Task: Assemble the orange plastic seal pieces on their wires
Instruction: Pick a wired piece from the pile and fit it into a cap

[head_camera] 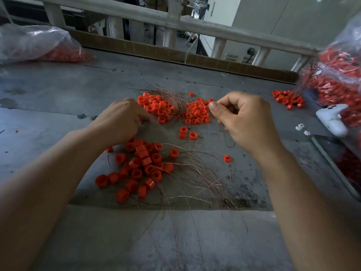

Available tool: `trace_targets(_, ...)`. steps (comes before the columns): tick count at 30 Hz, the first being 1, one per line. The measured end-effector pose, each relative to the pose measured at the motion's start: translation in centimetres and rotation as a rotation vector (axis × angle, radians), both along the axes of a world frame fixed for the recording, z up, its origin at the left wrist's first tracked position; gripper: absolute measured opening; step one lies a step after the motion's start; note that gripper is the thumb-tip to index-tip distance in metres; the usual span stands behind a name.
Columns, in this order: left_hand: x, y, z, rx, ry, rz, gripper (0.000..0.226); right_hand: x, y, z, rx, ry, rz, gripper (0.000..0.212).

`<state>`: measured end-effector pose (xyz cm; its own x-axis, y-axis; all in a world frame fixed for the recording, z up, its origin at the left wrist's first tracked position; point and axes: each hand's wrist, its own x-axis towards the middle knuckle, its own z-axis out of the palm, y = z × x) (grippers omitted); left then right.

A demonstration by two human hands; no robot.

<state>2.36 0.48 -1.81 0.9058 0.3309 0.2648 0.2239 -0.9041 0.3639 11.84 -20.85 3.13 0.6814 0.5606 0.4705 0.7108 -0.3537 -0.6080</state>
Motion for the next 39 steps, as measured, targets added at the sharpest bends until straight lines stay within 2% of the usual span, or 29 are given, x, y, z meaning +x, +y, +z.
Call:
trace_targets(4, -0.2, 0.1, 0.3, 0.014, -0.045, 0.075, 0.027, 0.5, 0.0, -0.1, -0.001, -0.008, -0.028, 0.023)
trace_targets(7, -0.5, -0.5, 0.8, -0.006, -0.129, 0.081, 0.026, 1.1, 0.0, -0.5, -0.021, 0.000, -0.048, 0.024)
trace_targets(12, -1.4, -2.1, 1.6, -0.029, -0.189, 0.049, 0.018, 2.4, 0.8, -1.4, -0.160, 0.040, -0.049, 0.010)
trace_targets(22, -2.1, -4.1, 2.1, -0.020, -0.165, -0.029, 0.017, 3.0, 4.3, -1.3, -0.590, -0.101, -0.006, 0.039)
trace_targets(28, -2.3, -4.3, 2.2, -0.032, -0.169, -0.036, 0.019, 3.6, 6.0, -2.0, -0.686, -0.102, 0.017, 0.047)
trace_targets(31, -2.3, -4.3, 2.3, -0.034, -0.172, -0.040, 0.018, 3.7, 6.2, -2.0, -0.648, -0.036, 0.021, 0.046)
trace_targets(36, -2.3, -4.3, 2.2, -0.041, -0.170, -0.037, 0.018, 3.6, 5.3, -1.5, -0.424, 0.076, 0.013, 0.042)
trace_targets(39, -2.3, -4.4, 2.3, -0.071, -0.193, -0.019, 0.016, 3.1, 4.4, -0.8, -0.270, 0.103, 0.074, 0.031)
